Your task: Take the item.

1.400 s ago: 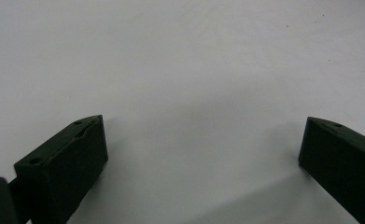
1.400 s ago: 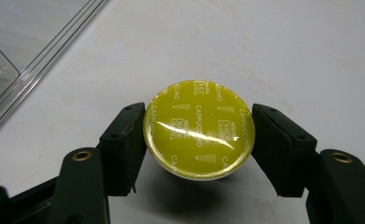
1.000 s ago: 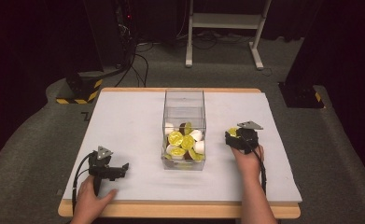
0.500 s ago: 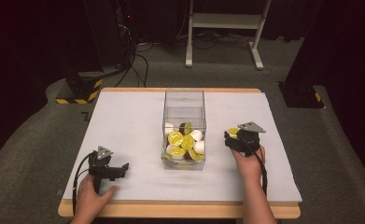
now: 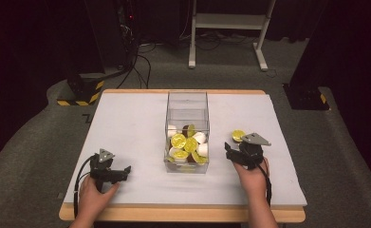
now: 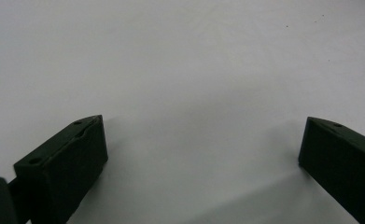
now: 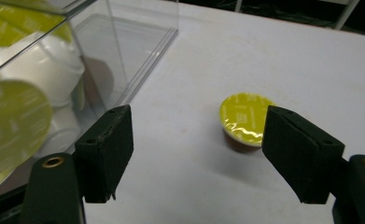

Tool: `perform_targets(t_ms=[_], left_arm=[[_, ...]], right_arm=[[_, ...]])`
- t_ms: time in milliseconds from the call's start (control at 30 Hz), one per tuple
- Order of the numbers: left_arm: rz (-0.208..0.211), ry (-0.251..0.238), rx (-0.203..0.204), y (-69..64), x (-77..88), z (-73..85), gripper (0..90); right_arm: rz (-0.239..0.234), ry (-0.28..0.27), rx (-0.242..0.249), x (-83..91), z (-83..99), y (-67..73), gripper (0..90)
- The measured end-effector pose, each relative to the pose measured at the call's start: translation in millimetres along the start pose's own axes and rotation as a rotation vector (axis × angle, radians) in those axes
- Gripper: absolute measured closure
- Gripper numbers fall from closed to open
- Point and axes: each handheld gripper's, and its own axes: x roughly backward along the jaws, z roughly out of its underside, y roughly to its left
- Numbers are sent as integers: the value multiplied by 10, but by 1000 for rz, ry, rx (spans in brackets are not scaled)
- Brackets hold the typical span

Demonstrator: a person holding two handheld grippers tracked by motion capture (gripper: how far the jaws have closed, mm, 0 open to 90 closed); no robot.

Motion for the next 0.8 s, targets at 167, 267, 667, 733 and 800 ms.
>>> perform_targets(t_ms=[167, 267, 667, 733, 800], left_arm=[[1, 0, 1, -1, 0, 0, 13], [0, 0, 1, 0, 0, 0, 13], [0, -1, 2, -2, -1, 1, 13], [0, -1, 2, -2, -1, 1, 12], [0, -1, 2, -2, -1, 1, 13]], right_arm=[[-51, 66, 2, 3, 219, 165, 242], [-67, 105, 12, -29, 307, 228, 237], [-49, 190, 30, -183, 491, 328, 194], [-47, 191, 29, -185, 490, 333, 192], [-46, 193, 29, -187, 489, 333, 189]])
